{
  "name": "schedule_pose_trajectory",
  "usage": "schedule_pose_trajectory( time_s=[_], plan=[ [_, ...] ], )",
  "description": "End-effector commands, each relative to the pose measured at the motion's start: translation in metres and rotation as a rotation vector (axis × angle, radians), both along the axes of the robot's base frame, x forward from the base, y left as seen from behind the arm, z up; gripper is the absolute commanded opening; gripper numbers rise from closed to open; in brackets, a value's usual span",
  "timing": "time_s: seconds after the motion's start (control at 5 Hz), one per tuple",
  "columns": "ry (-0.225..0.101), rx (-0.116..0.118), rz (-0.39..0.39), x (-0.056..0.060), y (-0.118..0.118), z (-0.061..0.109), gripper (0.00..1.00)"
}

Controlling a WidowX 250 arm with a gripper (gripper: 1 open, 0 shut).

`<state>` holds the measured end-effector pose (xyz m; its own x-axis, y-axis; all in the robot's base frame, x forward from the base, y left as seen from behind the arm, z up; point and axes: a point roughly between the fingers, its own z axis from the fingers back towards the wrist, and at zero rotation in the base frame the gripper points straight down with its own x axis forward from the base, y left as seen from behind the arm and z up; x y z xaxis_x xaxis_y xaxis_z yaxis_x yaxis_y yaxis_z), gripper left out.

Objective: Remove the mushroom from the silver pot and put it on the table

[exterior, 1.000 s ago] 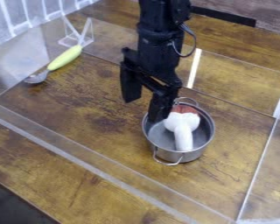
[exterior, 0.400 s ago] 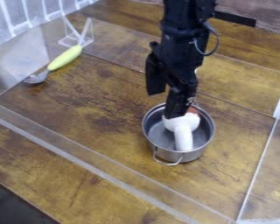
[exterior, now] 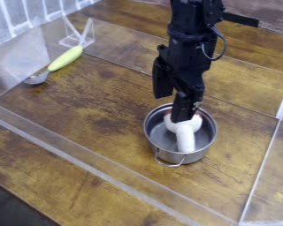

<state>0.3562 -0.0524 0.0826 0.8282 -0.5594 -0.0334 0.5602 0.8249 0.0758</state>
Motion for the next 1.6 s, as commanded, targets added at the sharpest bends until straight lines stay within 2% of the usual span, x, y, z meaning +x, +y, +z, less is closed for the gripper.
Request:
schedule_pose_trajectory(
  time_s=[0.0,0.4,0.8,1.0,1.2,1.4],
  plan=[
    [-0.074,-0.004,0.009,0.009,-0.007,0.024,1.00],
    [-0.106,0.010,0.071,0.012,-0.006,0.036,1.00],
    [-0.127,0.020,0.243,0.018,0.002,0.043,1.00],
    [-0.136,0.022,0.289,0.023,0.008,0.045,1.00],
    [-0.144,0.028,0.331,0.027,0.013,0.046,1.00],
    [-0.144,0.028,0.337,0.031,0.017,0.033,1.00]
  ],
)
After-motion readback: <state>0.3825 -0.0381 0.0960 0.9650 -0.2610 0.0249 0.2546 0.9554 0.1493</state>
